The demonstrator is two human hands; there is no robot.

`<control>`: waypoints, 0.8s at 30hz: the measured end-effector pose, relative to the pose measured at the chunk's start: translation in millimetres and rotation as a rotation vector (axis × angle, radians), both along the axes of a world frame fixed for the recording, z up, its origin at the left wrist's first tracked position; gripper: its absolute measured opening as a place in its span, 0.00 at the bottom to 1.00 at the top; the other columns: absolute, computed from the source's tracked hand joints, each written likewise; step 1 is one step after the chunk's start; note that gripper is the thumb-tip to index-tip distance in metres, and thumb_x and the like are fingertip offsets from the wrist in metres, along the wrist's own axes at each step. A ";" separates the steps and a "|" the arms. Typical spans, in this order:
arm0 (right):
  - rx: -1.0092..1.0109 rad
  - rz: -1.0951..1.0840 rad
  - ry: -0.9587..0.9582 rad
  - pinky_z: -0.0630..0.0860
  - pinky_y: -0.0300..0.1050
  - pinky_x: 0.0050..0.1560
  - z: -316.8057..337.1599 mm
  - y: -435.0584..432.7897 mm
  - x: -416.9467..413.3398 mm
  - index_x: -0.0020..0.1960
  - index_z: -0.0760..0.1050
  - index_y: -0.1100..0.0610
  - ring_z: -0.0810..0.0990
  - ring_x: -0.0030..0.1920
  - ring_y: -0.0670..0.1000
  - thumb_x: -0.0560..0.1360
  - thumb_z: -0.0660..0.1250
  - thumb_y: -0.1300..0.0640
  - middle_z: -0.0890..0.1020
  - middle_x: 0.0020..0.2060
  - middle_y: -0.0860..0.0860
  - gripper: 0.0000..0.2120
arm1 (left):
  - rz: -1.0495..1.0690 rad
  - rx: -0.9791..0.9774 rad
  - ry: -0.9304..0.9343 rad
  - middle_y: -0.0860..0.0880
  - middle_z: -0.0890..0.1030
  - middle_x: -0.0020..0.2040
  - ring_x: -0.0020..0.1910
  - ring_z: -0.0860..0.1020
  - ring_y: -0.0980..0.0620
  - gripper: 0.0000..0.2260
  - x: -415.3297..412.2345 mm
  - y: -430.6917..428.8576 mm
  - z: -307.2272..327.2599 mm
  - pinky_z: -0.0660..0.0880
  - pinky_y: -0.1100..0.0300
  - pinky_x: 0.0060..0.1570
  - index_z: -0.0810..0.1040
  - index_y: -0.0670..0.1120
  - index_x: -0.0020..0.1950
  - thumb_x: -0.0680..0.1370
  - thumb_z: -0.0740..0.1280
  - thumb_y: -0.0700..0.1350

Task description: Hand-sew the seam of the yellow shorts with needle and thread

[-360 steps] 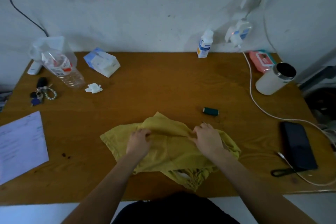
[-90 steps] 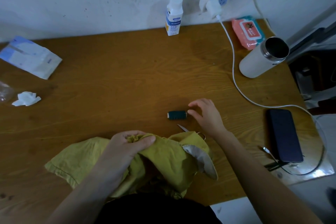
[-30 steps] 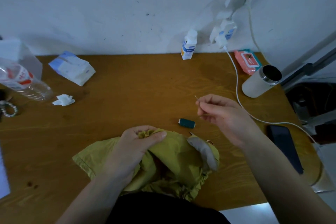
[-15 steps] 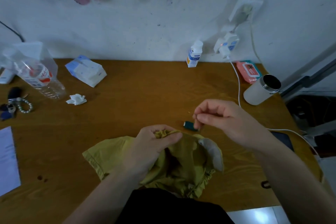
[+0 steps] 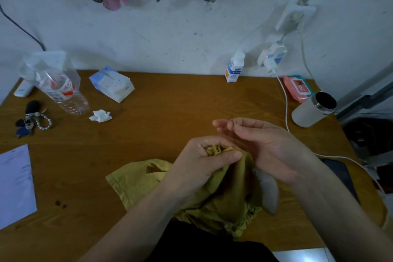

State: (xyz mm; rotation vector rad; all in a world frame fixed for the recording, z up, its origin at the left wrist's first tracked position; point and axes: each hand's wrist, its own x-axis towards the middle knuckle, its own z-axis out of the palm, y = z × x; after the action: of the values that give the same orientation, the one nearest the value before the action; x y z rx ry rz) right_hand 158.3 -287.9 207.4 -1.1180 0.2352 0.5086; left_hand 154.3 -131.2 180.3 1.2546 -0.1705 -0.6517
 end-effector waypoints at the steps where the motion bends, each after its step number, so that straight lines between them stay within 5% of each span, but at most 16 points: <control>1: 0.008 -0.006 0.009 0.79 0.40 0.48 0.1 0.7 0.1 0.38 0.83 0.57 0.82 0.49 0.47 0.66 0.68 0.61 0.84 0.51 0.54 0.05 | 0.002 -0.008 0.006 0.48 0.84 0.39 0.42 0.82 0.50 0.03 -1.0 -0.3 0.1 0.79 0.60 0.46 0.84 0.47 0.39 0.68 0.71 0.44; 8: -0.121 -0.067 -0.038 0.72 0.43 0.47 1.8 -6.5 -0.3 0.35 0.81 0.52 0.78 0.40 0.44 0.65 0.68 0.58 0.80 0.36 0.47 0.04 | 0.059 -0.021 0.020 0.40 0.82 0.40 0.42 0.81 0.40 0.10 -1.0 12.5 -2.0 0.78 0.46 0.49 0.83 0.41 0.42 0.66 0.72 0.47; 17: -0.354 0.015 -0.165 0.75 0.41 0.45 3.9 -19.1 -0.9 0.47 0.83 0.50 0.80 0.40 0.43 0.65 0.67 0.58 0.81 0.35 0.43 0.12 | 0.134 -0.071 0.045 0.45 0.83 0.34 0.36 0.83 0.47 0.07 2.5 29.1 -6.8 0.79 0.58 0.36 0.84 0.44 0.39 0.67 0.74 0.47; 24: -0.673 0.225 -0.375 0.74 0.30 0.45 12.9 -27.6 -0.8 0.49 0.82 0.45 0.78 0.40 0.43 0.72 0.66 0.62 0.79 0.35 0.43 0.13 | 0.217 -0.093 0.057 0.44 0.83 0.34 0.35 0.83 0.48 0.06 3.1 33.4 -8.9 0.79 0.59 0.35 0.84 0.44 0.39 0.66 0.75 0.45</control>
State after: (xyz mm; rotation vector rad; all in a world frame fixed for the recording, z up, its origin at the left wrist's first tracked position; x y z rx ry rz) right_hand 157.5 -315.5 220.2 -1.8854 -0.0608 0.4147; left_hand 157.4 -97.8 171.3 1.1446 -0.0168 -0.4862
